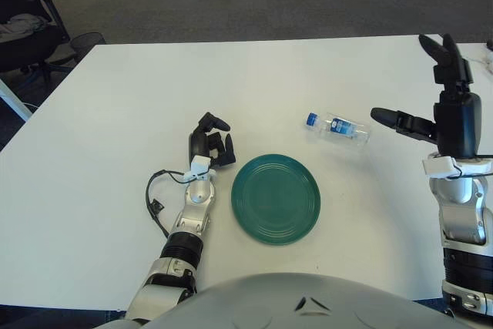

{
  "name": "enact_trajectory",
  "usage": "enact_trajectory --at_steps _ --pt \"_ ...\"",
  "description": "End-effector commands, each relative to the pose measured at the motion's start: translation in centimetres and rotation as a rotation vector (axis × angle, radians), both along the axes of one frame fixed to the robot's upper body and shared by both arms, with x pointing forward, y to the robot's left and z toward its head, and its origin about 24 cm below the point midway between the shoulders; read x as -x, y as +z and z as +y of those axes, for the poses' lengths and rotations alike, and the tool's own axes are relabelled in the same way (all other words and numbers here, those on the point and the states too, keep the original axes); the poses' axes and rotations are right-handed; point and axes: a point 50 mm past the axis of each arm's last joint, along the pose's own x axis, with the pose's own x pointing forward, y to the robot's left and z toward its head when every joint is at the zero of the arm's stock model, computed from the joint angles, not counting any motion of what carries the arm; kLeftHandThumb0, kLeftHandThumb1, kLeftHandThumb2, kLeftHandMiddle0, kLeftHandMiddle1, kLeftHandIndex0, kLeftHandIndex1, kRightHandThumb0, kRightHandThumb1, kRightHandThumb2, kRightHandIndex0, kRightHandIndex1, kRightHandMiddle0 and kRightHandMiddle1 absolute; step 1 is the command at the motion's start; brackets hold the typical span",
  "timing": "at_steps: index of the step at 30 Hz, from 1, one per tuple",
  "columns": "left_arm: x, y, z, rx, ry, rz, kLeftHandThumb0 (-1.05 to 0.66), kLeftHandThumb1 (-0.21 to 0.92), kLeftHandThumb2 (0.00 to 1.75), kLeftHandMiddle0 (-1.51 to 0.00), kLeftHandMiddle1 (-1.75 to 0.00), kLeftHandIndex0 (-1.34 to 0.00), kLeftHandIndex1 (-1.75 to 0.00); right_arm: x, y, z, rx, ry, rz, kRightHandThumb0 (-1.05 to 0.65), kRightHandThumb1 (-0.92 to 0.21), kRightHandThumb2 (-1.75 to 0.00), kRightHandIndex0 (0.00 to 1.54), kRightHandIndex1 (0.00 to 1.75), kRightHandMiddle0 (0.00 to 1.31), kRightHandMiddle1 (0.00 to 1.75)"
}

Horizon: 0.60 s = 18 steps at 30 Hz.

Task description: Put the bottle into the plate.

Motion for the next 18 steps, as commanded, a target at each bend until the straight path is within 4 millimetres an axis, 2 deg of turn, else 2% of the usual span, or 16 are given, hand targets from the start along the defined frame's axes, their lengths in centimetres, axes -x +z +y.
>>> enact_trajectory --at_steps 1,7,13,18 --pt "4.4 -5.8 0.3 -0.026 -0.005 0.298 -0.5 0.23 1.42 -1.25 -1.75 -0.67 -1.75 -0.8 0.7 1.3 0.042 0.119 0.098 -0.97 -0.89 -0.1 0.01 0.0 0.0 0.19" --pt "4.4 -5.8 0.1 -0.03 -0.004 0.304 -0.5 0.23 1.42 -1.25 -1.75 -0.67 -1.75 -1.6 1.8 2.9 0.158 0.249 0.318 -0.99 -0.87 -0.07 0.0 0.0 0.0 0.02" --pt "4.4 -5.8 0.0 -0.017 -0.002 0.299 -0.5 0.23 1.42 -1.25 -1.75 -0.68 -1.75 -2.0 2.9 4.1 0.258 0.331 0.431 -0.99 -0.88 -0.07 0.0 0.0 0.0 0.0" --pt "4.4 -5.8 -0.1 -0.004 -0.001 0.31 -0.5 0.23 1.42 -1.25 -1.75 -0.67 -1.75 -2.2 3.3 4.3 0.343 0.327 0.492 -1.0 -0.91 -0.08 0.0 0.0 0.0 0.0"
